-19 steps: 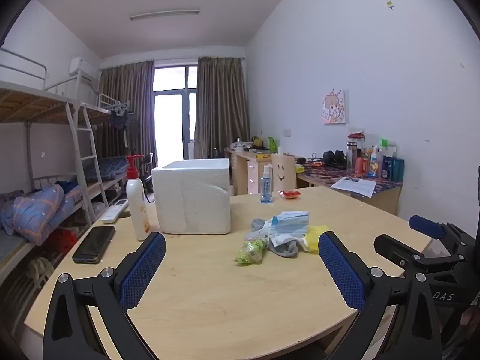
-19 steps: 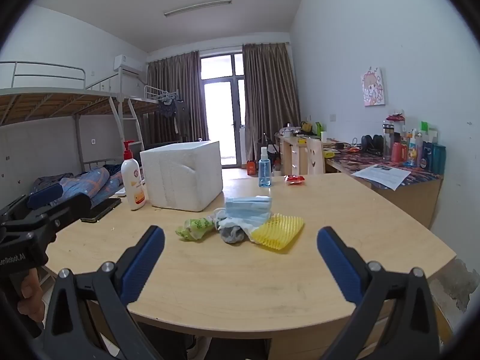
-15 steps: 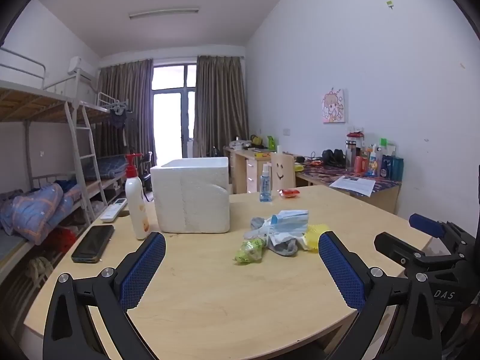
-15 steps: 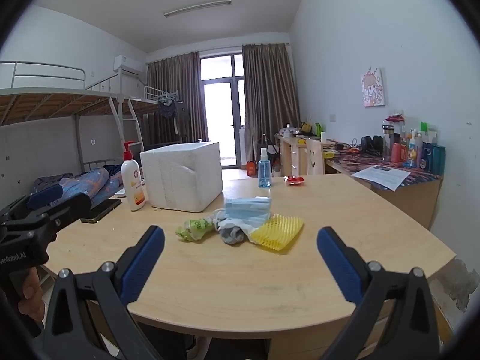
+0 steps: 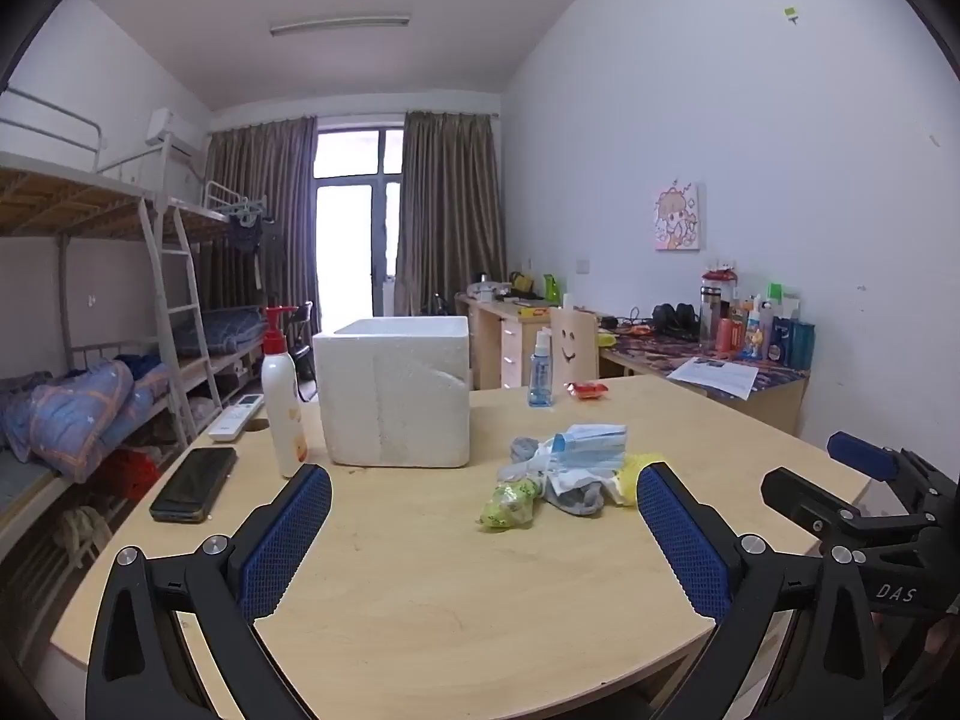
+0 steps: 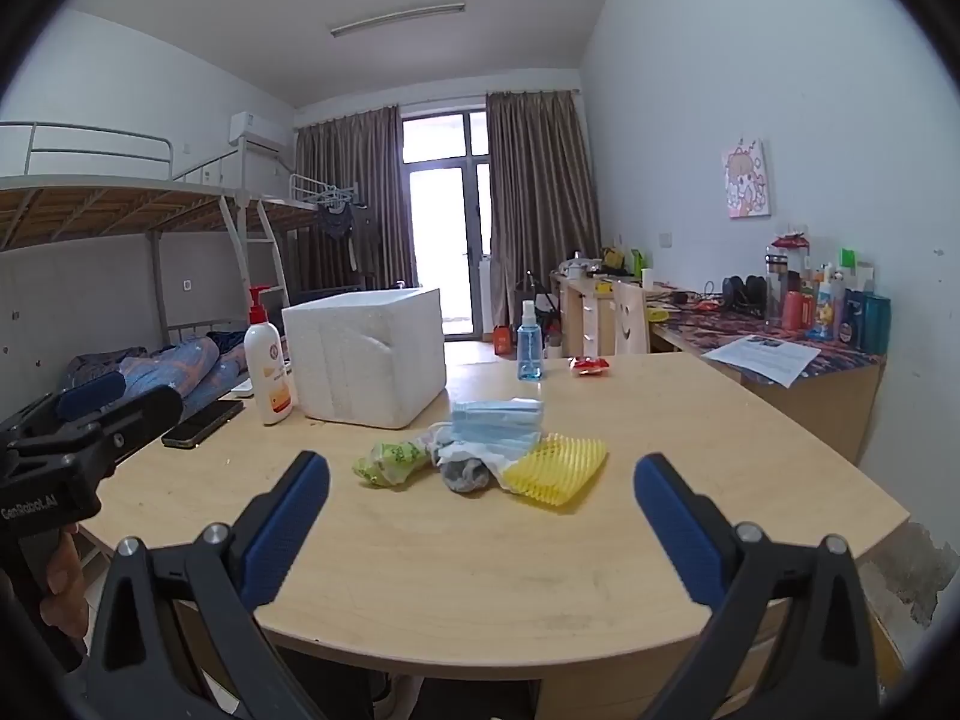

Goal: Organize soft objects

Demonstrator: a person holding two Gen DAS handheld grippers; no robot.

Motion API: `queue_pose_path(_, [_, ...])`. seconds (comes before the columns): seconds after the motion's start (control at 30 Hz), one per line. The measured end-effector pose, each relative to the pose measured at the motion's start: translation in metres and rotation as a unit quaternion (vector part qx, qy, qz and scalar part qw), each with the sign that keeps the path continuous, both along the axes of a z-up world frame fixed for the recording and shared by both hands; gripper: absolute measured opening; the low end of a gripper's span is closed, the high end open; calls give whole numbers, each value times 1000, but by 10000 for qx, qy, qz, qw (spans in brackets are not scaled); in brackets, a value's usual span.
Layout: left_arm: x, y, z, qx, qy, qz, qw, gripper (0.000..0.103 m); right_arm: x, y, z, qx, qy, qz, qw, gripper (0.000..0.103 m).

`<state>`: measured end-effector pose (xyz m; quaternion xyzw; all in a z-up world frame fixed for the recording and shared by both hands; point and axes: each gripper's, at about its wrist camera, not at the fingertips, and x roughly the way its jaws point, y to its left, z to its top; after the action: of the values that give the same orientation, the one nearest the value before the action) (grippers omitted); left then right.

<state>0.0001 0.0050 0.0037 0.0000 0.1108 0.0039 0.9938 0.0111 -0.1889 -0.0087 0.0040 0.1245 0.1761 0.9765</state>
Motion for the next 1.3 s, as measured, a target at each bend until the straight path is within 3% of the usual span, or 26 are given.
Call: queue_pose_path(1.3, [-3, 1, 1, 47, -29, -6, 10000, 102, -5, 3, 0, 1, -58, -18, 10000, 103])
